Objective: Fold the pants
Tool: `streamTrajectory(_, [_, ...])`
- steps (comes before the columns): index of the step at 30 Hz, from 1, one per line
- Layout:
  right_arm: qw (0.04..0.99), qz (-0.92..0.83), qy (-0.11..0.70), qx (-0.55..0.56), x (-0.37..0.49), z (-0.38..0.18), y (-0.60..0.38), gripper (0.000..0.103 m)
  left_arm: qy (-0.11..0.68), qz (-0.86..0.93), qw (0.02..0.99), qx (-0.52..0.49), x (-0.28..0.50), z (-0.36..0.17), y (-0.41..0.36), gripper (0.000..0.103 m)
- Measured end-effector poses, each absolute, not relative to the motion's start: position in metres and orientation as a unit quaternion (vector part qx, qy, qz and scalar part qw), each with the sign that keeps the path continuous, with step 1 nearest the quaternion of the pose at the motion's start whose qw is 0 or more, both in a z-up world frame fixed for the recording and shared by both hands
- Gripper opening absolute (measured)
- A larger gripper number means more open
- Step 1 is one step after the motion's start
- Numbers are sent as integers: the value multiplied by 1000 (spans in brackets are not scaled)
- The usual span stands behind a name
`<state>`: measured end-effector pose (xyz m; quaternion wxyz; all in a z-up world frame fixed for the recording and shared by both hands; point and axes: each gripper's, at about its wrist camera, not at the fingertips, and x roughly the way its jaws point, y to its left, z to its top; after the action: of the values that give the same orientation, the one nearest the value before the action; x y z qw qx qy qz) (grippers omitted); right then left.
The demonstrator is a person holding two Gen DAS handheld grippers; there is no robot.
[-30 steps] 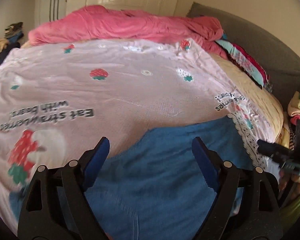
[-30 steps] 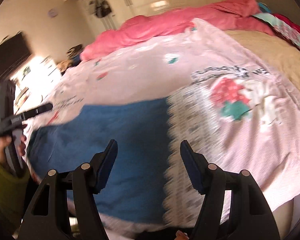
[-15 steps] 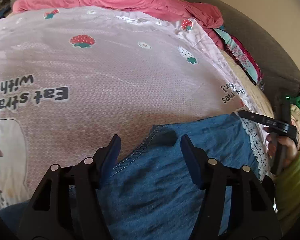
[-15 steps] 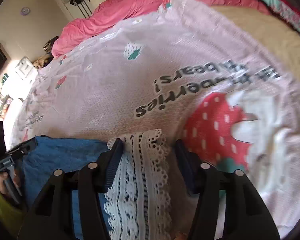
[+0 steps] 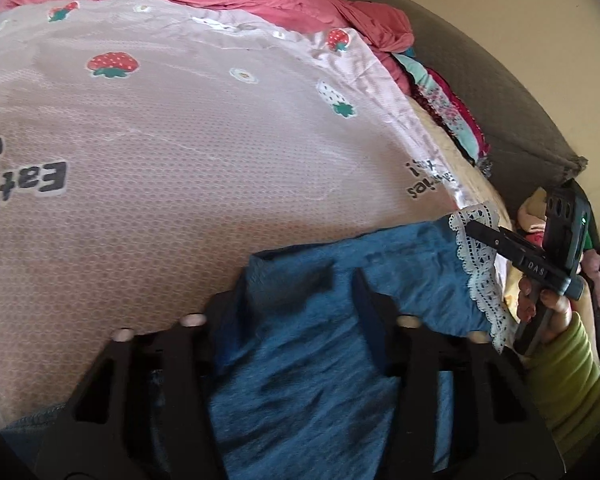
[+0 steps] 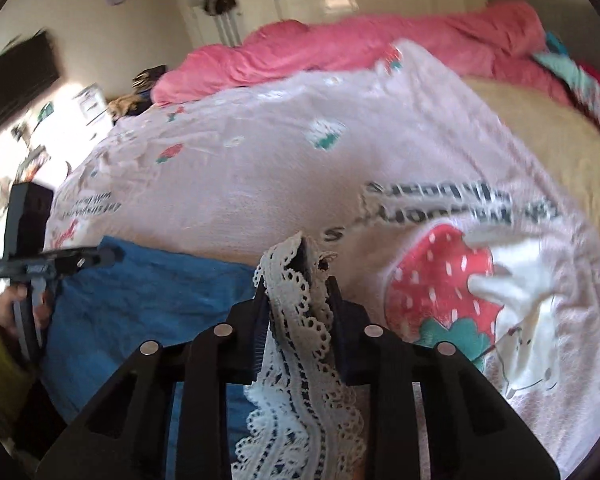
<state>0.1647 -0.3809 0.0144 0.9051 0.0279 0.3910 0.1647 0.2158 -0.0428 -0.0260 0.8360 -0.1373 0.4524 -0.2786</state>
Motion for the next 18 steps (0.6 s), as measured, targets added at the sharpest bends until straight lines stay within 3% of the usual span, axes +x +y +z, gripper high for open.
streamTrajectory(8, [885, 131, 440, 75, 185, -12, -397, 26, 454, -259, 847, -99, 213, -28, -53, 26])
streamTrajectory(9, [886, 129, 437, 81, 184, -13, -398, 26, 451, -253, 852, -81, 211, -26, -58, 25])
streamTrajectory(13, [899, 119, 418, 54, 174, -7, -391, 19, 432, -232, 869, -60, 207, -20, -60, 7])
streamTrajectory(18, [919, 117, 374, 49, 167, 21, -388, 19, 399, -221, 889, -48, 205, -4, -57, 6])
